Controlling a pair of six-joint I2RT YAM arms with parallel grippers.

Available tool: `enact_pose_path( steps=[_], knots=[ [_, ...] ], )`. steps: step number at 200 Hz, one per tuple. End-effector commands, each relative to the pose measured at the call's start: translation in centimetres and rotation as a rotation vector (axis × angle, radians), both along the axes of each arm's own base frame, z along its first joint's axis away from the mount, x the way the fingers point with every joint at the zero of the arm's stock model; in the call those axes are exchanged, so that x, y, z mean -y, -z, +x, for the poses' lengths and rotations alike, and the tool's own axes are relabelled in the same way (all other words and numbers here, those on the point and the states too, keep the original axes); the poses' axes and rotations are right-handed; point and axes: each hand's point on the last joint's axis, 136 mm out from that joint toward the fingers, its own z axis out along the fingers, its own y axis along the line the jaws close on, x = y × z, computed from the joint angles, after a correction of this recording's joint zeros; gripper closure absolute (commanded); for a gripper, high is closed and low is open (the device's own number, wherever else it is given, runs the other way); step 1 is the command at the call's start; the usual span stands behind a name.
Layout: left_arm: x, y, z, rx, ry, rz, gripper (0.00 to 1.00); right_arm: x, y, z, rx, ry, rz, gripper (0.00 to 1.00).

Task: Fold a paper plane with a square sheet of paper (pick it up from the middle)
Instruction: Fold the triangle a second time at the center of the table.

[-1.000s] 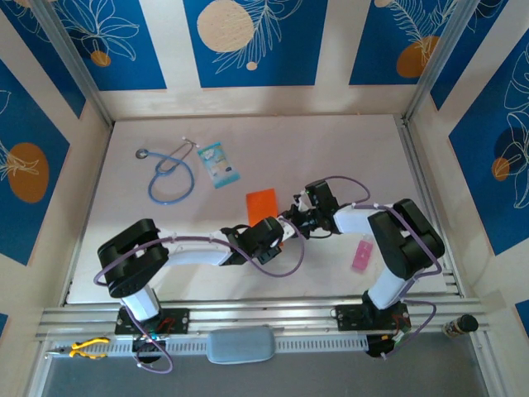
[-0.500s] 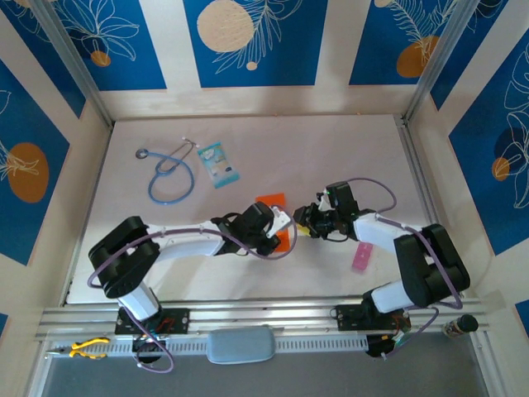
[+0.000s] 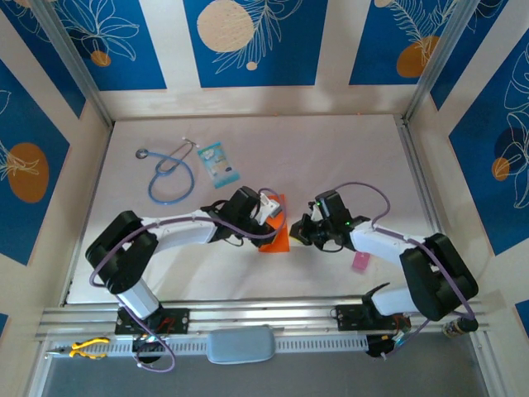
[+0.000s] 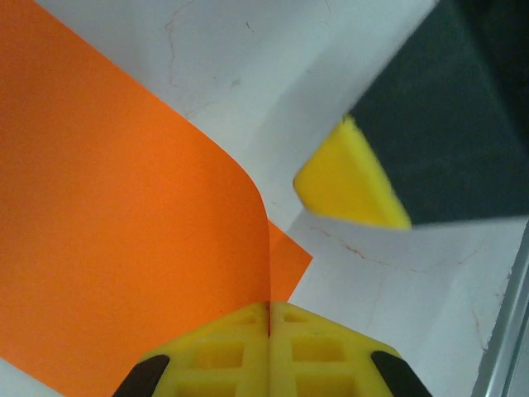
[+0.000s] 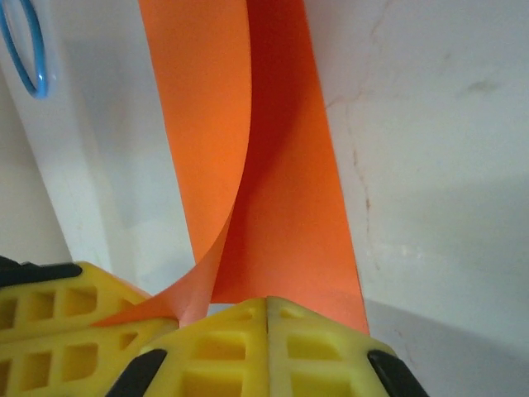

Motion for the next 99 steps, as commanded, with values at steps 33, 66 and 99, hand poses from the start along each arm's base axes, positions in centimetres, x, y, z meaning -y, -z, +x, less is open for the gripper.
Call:
enact_pose_path(
  steps=[33, 66, 99],
  knots=[
    [0.3, 0.0, 0.5, -0.055, -0.014, -0.022, 1.0, -1.5, 1.8, -0.7, -0.022, -0.042, -0.053, 0.99],
    [0.2, 0.3, 0.6, -0.066, -0.026, -0.02, 1.0, -2.3, 2.8, -0.6, -0.044, -0.064, -0.083, 1.0],
    [-0.3, 0.6, 1.1, -0.085, -0.063, -0.022, 1.0, -0.4, 5.0, -1.5, -0.11, -0.063, -0.217, 1.0]
  ],
)
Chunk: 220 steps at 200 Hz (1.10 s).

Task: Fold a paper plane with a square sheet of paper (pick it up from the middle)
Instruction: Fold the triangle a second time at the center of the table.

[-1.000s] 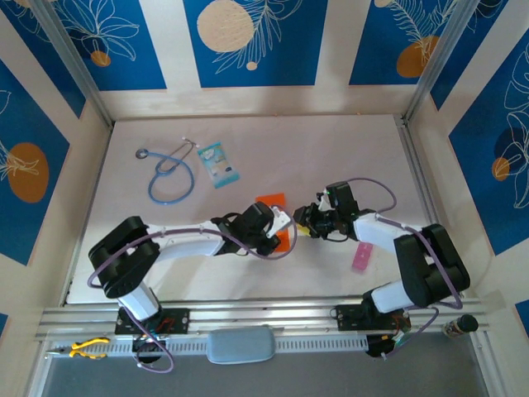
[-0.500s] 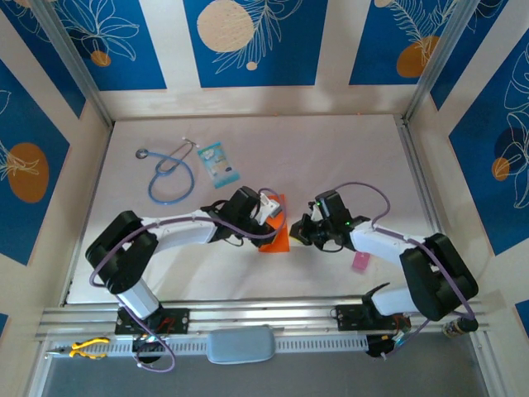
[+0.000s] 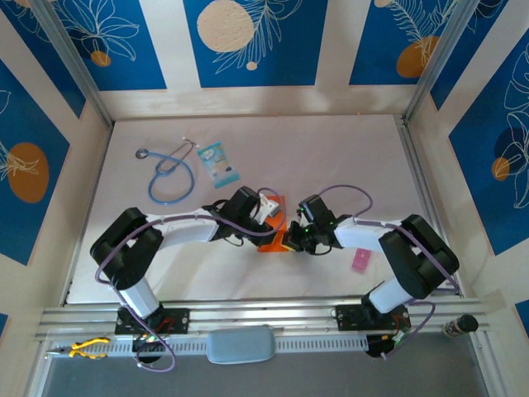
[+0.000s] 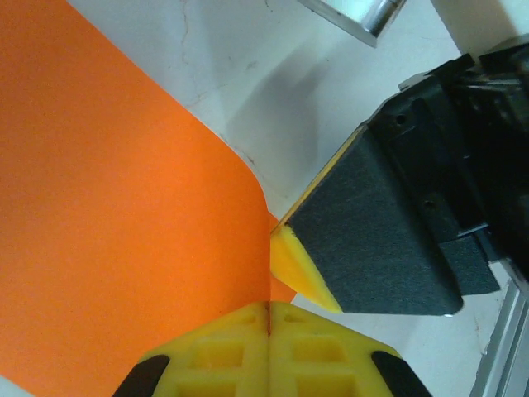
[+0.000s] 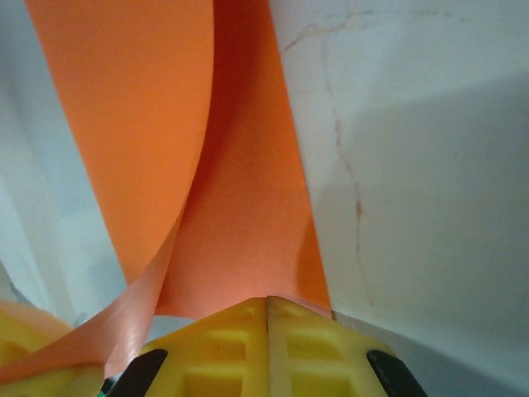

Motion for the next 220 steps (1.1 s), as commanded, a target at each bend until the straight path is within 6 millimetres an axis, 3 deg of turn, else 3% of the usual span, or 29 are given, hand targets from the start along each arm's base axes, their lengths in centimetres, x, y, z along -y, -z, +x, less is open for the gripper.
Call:
enact_pose_path(
  steps=[1, 37, 111, 151, 220],
  knots=[
    [-0.1, -0.4, 0.9, -0.024, -0.034, -0.025, 1.0, 1.4, 1.3, -0.5, -0.034, -0.008, -0.107, 1.0],
    [-0.6, 0.4, 1.5, -0.065, -0.101, -0.031, 1.0, 2.6, 2.2, -0.6, -0.05, -0.031, -0.154, 1.0],
    [-0.3, 0.6, 1.7, -0.115, -0.174, -0.078, 1.0, -0.8, -2.2, 1.2, 0.063, -0.044, 0.044, 0.97],
    [-0.4, 0.7, 1.5, -0.124, -0.175, -0.077, 1.0, -1.8, -2.4, 1.9, 0.066, -0.016, 0.099, 0.97],
    [-0.5, 0.6, 1.7, -0.122, -0.188, -0.078, 1.0, -1.8, -0.2, 1.9, 0.016, 0.032, 0.083, 0.98]
  ],
)
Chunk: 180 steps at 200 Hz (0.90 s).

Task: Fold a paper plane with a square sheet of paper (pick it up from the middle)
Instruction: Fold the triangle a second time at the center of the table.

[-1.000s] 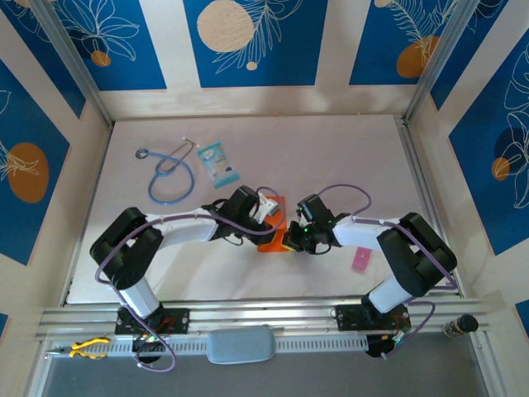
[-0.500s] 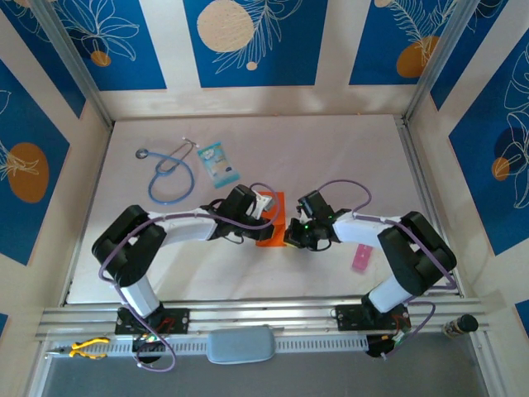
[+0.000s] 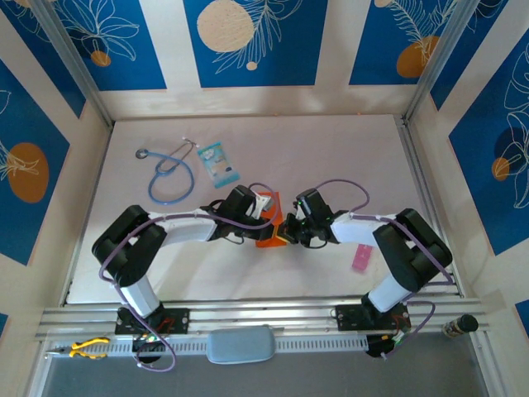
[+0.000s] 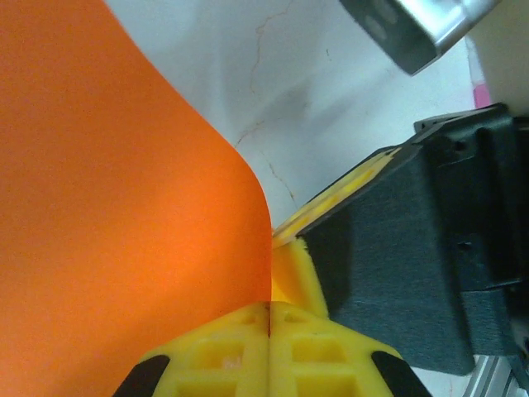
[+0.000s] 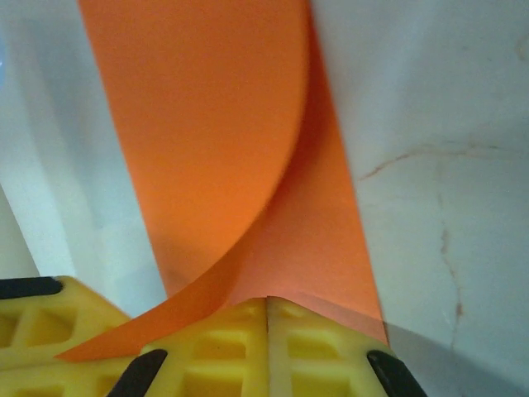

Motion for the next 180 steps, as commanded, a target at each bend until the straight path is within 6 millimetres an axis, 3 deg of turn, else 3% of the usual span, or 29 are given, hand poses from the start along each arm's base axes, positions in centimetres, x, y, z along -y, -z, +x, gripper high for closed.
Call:
enact_pose_path(
  steps=[1, 101, 180],
  knots=[
    [-0.2, 0.1, 0.0, -0.009, -0.005, -0.011, 1.0, -0.1, 0.8, -0.5, -0.031, 0.014, 0.011, 0.98],
    [-0.1, 0.1, 0.0, -0.013, -0.004, -0.016, 1.0, -0.4, 0.8, -0.4, -0.017, 0.001, 0.023, 0.96],
    [-0.8, 0.4, 0.6, -0.005, -0.013, 0.02, 1.0, 2.4, 4.1, -2.6, -0.114, -0.024, -0.127, 0.99]
  ],
)
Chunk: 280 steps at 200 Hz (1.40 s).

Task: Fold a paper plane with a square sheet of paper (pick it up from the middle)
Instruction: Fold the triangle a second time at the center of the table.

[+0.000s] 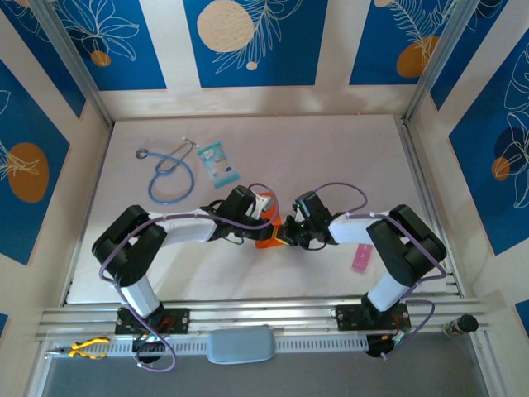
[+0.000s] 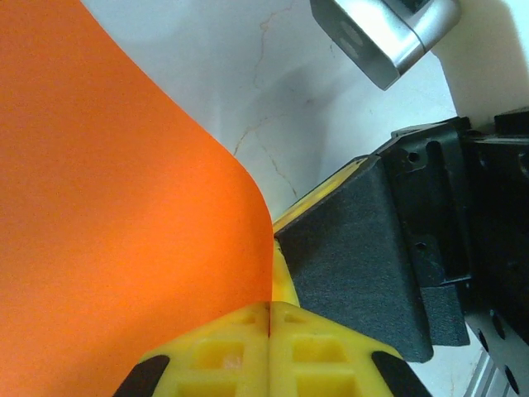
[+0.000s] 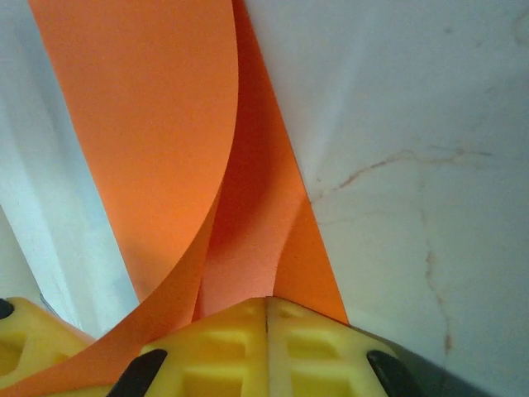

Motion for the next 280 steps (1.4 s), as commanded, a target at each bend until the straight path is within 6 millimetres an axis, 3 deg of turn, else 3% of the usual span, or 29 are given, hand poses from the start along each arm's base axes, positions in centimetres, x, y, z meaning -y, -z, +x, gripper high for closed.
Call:
enact_pose_path(
  steps=[1, 111, 280],
  knots=[
    [-0.7, 0.3, 0.7, 0.001, -0.01, 0.016, 1.0, 2.5, 2.8, -2.4, -0.104, -0.02, -0.124, 0.99],
    [-3.3, 2.2, 2.3, 0.042, -0.022, 0.131, 1.0, 2.1, 1.9, -2.2, -0.096, -0.062, -0.113, 0.99],
    [-4.7, 3.2, 2.7, 0.058, -0.074, 0.172, 1.0, 2.1, 1.8, -2.2, -0.106, -0.062, -0.124, 0.99]
  ],
)
